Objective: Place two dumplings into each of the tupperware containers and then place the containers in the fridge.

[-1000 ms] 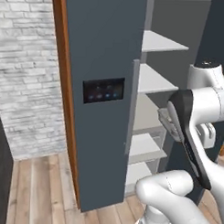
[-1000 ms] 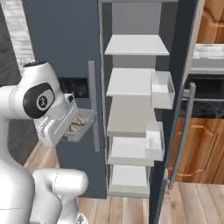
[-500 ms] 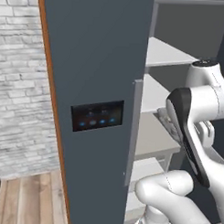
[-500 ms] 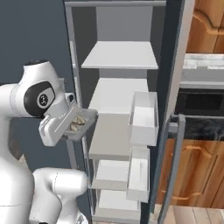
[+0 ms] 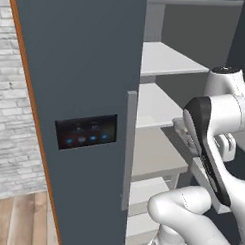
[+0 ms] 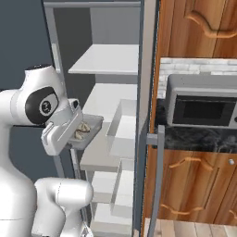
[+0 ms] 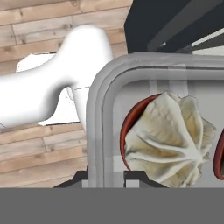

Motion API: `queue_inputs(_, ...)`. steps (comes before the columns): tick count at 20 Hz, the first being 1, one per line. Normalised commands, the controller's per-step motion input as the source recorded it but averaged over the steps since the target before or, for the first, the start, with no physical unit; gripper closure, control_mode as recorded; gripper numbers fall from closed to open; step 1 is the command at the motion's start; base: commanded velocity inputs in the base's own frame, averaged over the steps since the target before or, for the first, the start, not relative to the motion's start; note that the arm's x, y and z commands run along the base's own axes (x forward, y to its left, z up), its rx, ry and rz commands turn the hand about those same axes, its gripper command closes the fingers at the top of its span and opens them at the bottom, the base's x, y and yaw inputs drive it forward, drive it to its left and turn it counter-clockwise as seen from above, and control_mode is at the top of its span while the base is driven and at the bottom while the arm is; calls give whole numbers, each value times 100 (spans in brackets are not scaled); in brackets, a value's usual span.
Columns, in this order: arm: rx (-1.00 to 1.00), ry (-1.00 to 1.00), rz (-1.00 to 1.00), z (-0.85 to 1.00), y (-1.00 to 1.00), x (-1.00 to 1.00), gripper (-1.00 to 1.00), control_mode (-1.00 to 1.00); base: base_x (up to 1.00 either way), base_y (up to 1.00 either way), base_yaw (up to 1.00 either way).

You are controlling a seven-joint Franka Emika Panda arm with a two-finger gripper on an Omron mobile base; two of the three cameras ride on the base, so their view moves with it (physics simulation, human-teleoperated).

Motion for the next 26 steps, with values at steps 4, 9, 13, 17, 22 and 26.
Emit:
queue_inputs(4, 0, 0, 0, 0, 0, 0, 100, 100, 57, -1, 5)
queue_inputs(9, 0, 0, 0, 0, 0, 0, 100, 100, 33, -16, 1)
queue_inputs(13, 0, 0, 0, 0, 0, 0, 100, 100, 34, -31, 0)
queue_inputs(17, 0, 0, 0, 0, 0, 0, 100, 100, 26, -18, 0)
queue_inputs(22, 0, -13, 2, -2, -1, 13, 100, -100, 6, -1, 0)
queue_inputs(26, 7, -43, 7, 22, -10, 8, 100, -100, 0, 0, 0)
